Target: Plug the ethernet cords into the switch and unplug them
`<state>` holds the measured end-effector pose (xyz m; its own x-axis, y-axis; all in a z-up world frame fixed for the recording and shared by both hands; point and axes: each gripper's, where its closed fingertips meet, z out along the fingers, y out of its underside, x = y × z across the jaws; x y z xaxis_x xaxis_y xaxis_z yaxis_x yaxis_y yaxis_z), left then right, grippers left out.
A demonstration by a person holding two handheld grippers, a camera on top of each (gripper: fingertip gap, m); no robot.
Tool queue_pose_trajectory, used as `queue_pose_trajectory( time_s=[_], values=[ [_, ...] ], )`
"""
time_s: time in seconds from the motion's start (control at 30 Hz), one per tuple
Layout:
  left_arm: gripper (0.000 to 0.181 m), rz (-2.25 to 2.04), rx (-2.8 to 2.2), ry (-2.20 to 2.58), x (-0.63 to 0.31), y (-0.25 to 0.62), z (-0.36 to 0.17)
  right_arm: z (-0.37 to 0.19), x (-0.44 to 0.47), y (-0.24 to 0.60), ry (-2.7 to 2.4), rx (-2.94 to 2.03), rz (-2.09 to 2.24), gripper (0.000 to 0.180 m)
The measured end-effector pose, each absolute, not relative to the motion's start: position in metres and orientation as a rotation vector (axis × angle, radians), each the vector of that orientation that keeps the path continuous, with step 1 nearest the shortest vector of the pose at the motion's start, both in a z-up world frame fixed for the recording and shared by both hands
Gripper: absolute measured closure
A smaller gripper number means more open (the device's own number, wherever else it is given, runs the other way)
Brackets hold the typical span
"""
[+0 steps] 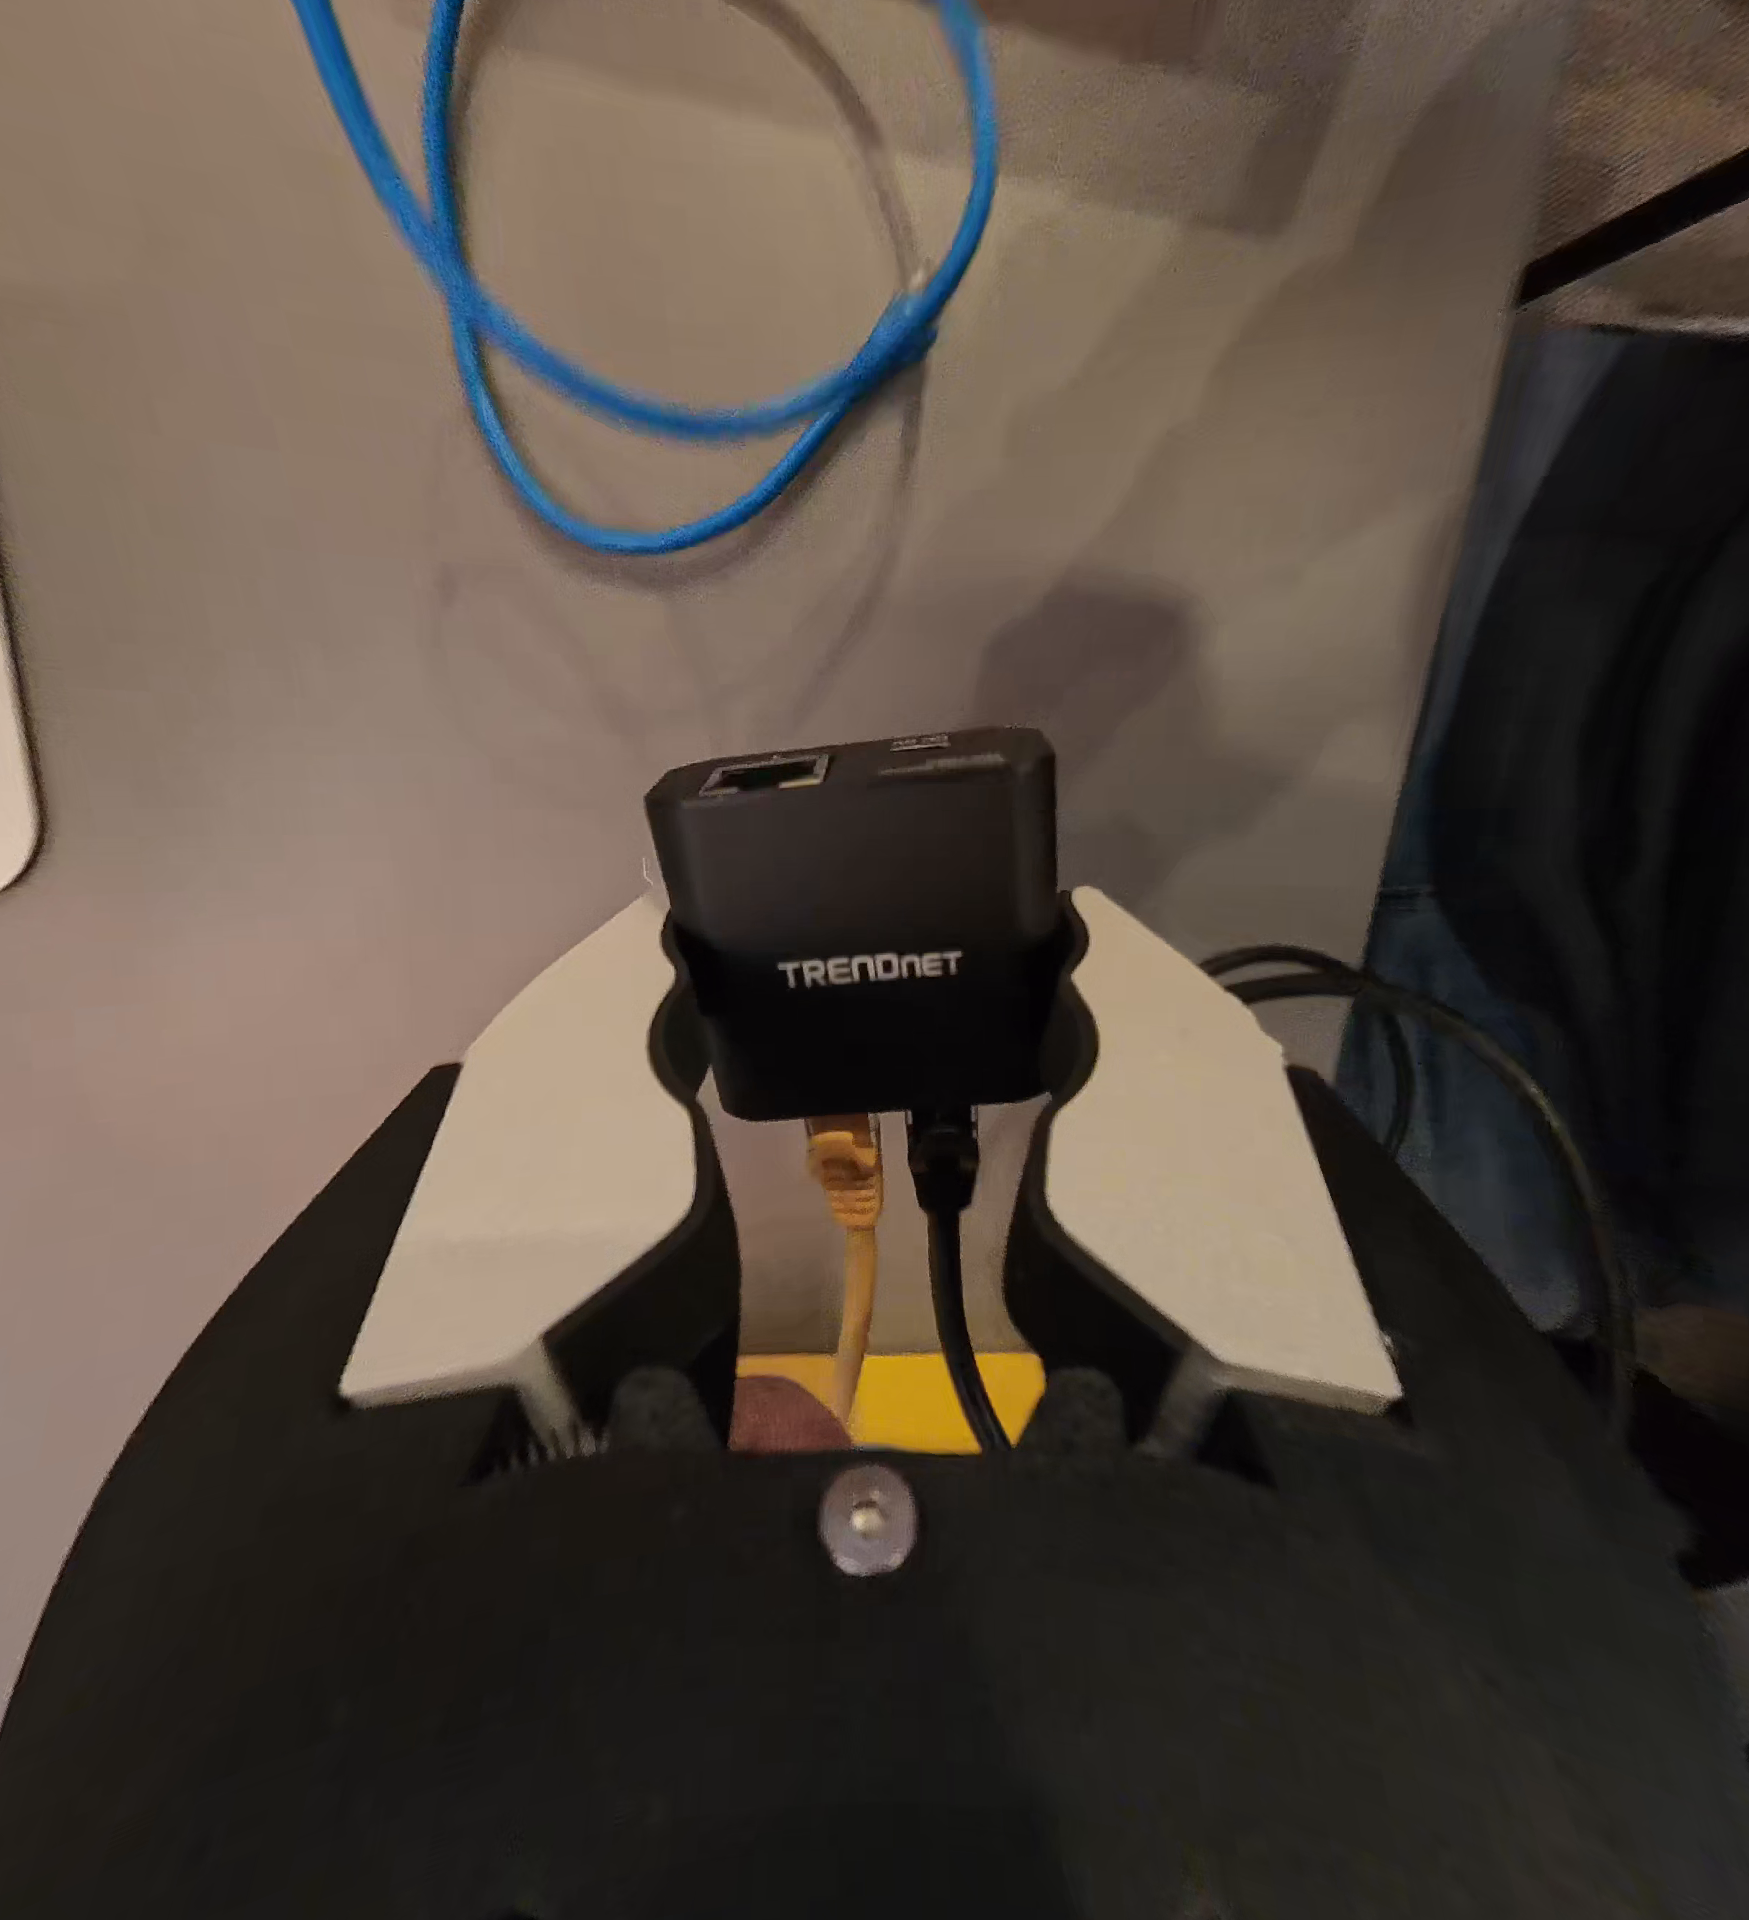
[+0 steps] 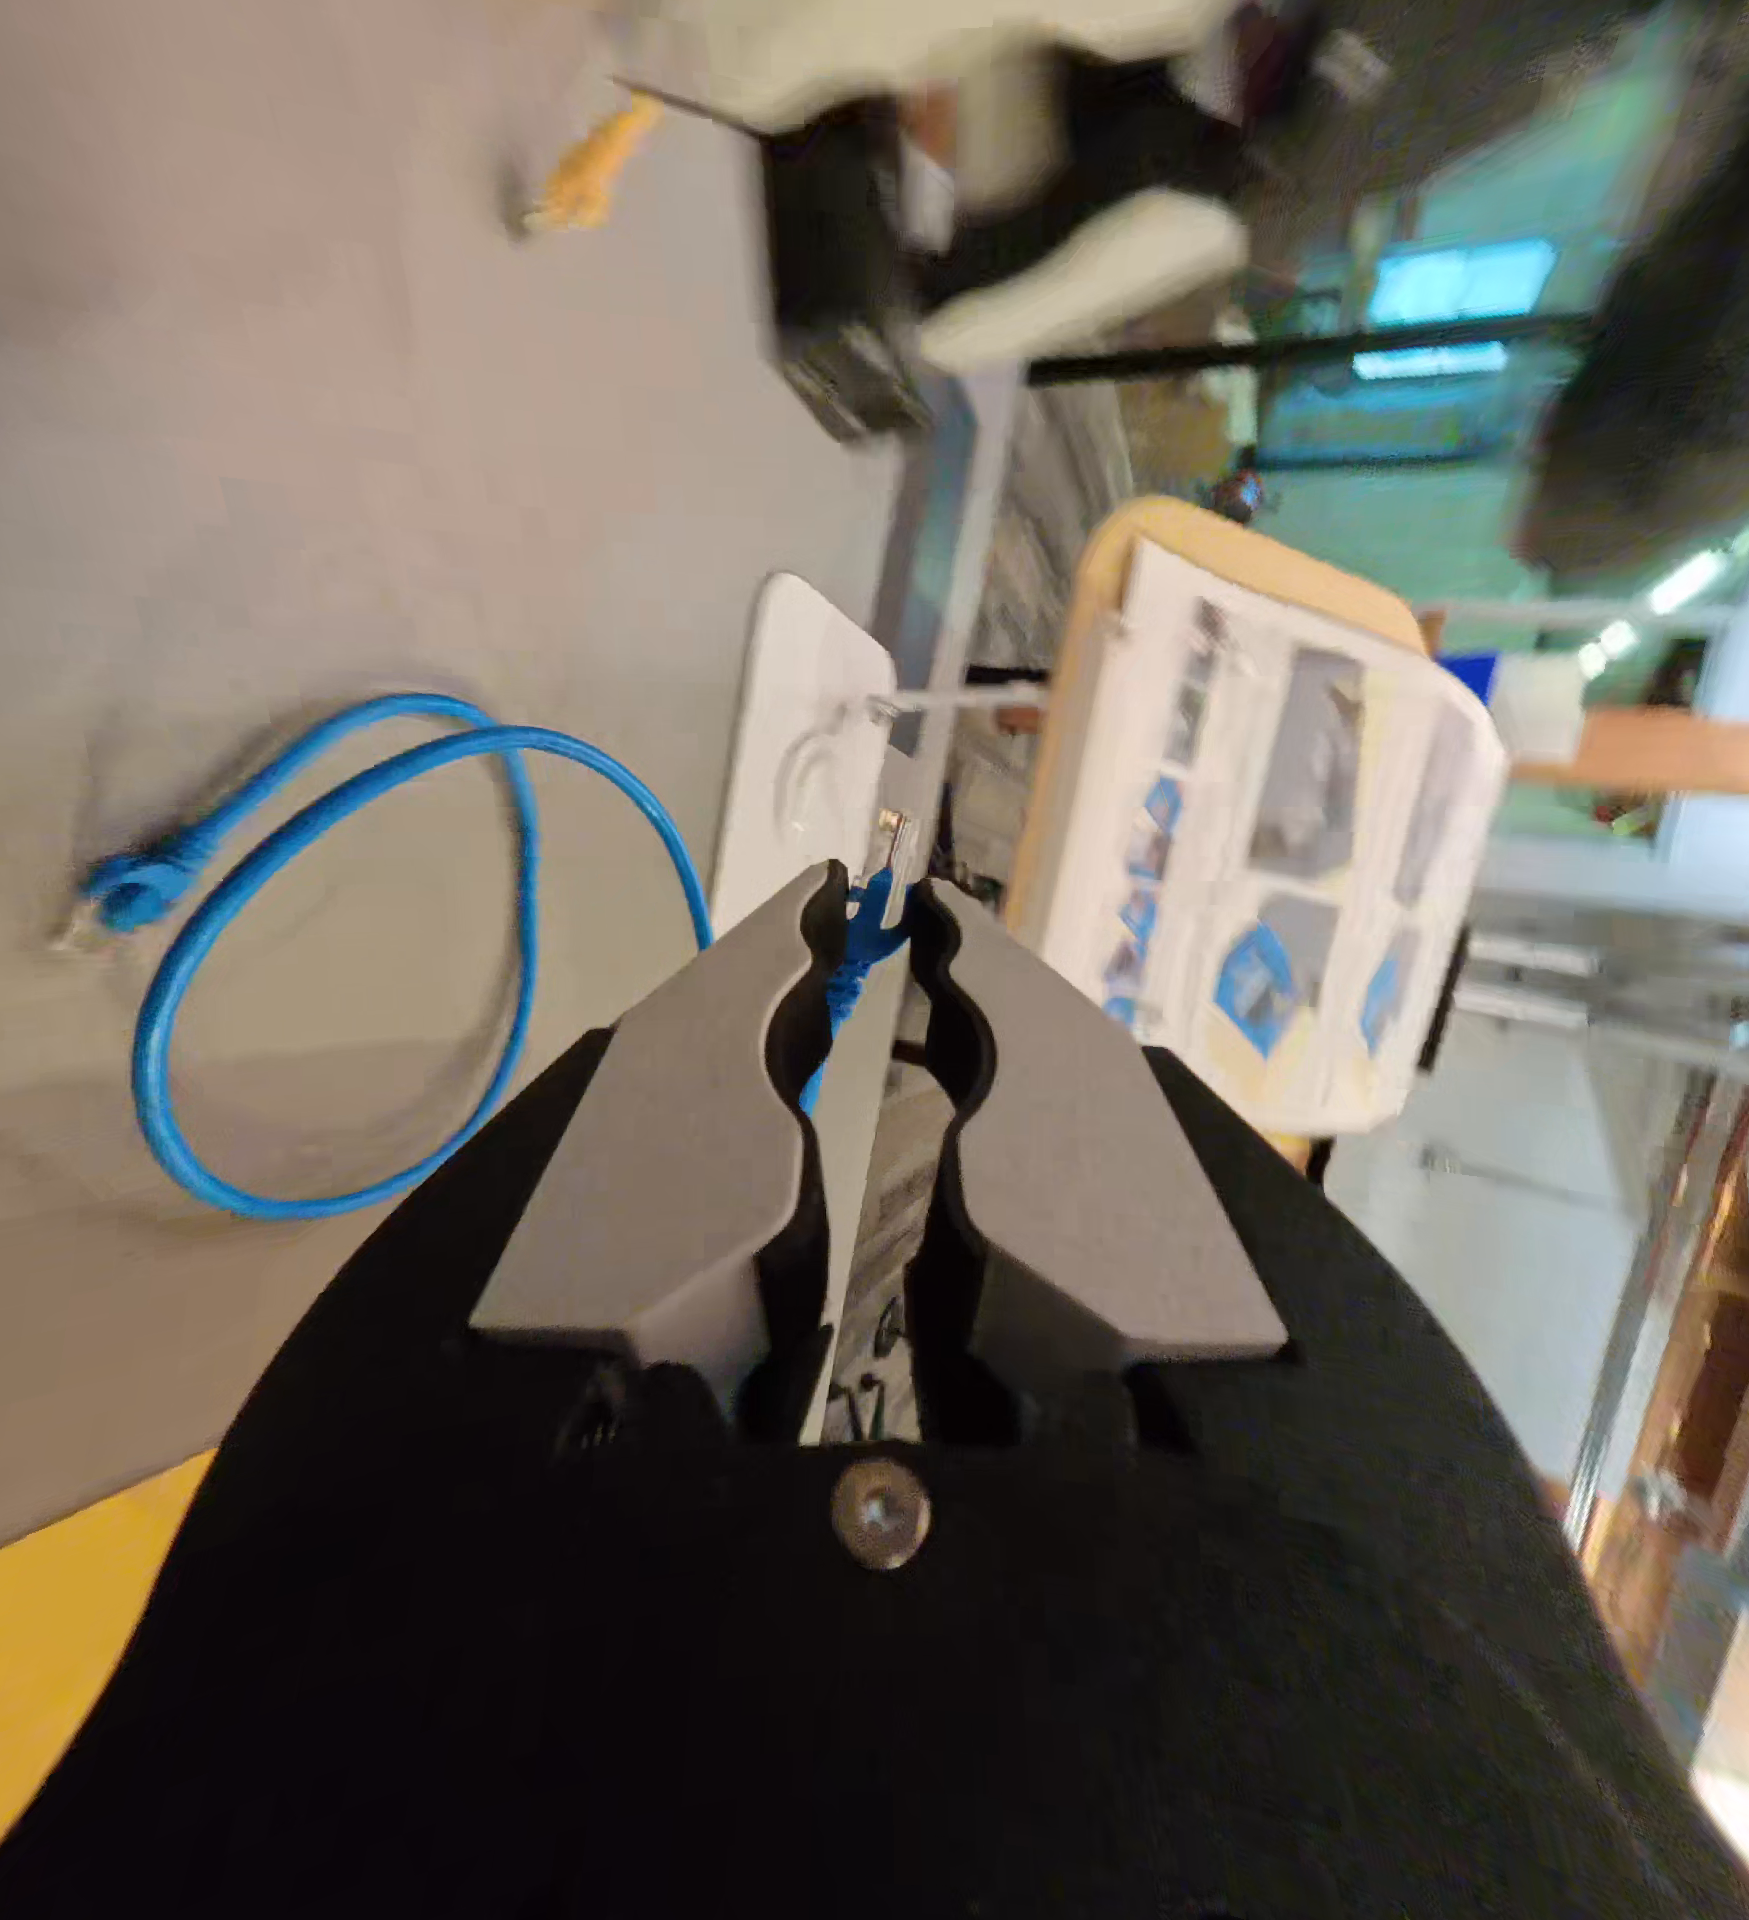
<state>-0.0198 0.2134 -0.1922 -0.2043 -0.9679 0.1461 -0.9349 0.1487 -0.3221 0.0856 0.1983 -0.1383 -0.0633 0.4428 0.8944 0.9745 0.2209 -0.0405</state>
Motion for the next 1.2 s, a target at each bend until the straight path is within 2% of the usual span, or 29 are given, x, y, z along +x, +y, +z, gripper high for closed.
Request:
queue_pose_trajectory(
  time_s=[0.03,0.27,0.57,0.73,0.9,1.2],
  values=[
    [0.118,-0.472,-1.905,2.302,-0.024,0.216,-0.194,-0.120,0.097,0.199,-1.576,-1.373,-0.792,0.170],
    [0.118,-0.450,-1.892,2.131,-0.033,0.228,-0.196,-0.012,0.179,0.170,-1.133,-1.496,-0.712,0.169],
    [0.118,-0.398,-1.898,2.103,-0.043,0.232,-0.201,0.080,0.259,0.108,-0.757,-1.486,-0.730,0.169],
    [0.118,-0.401,-1.905,2.092,-0.044,0.231,-0.203,0.101,0.291,0.088,-0.647,-1.485,-0.746,0.169],
    [0.118,-0.414,-1.912,2.090,-0.044,0.230,-0.209,0.055,0.314,0.090,-0.616,-1.624,-0.756,0.169],
    [0.118,-0.416,-1.922,2.086,-0.046,0.230,-0.216,-0.100,0.346,0.075,-0.507,-1.944,-0.635,0.169]
  ],
)
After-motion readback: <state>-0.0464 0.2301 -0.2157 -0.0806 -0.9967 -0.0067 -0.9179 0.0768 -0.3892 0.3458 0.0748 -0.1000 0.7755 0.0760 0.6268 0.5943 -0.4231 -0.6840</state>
